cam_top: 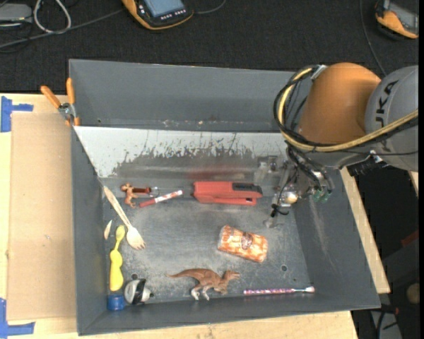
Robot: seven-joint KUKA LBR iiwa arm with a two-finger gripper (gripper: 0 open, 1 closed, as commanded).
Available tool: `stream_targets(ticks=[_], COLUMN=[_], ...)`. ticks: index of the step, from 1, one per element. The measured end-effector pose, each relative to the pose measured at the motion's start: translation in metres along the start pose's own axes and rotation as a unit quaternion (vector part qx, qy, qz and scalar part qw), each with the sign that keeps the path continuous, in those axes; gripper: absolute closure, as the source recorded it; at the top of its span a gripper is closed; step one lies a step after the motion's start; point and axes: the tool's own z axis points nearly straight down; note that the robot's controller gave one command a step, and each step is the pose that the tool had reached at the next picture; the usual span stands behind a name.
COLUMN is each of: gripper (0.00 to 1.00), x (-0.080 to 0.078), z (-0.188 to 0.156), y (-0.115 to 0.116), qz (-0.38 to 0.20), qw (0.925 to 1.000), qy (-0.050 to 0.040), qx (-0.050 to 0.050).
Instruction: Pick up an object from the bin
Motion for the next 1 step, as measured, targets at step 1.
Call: stream_targets(ticks=[1], gripper=[0.00], x=[-0.0011], z=[-0.0022], y=[0.0001], qz=[-0.001], qw=[1.0000], qy=[-0.0024], qx=[0.000])
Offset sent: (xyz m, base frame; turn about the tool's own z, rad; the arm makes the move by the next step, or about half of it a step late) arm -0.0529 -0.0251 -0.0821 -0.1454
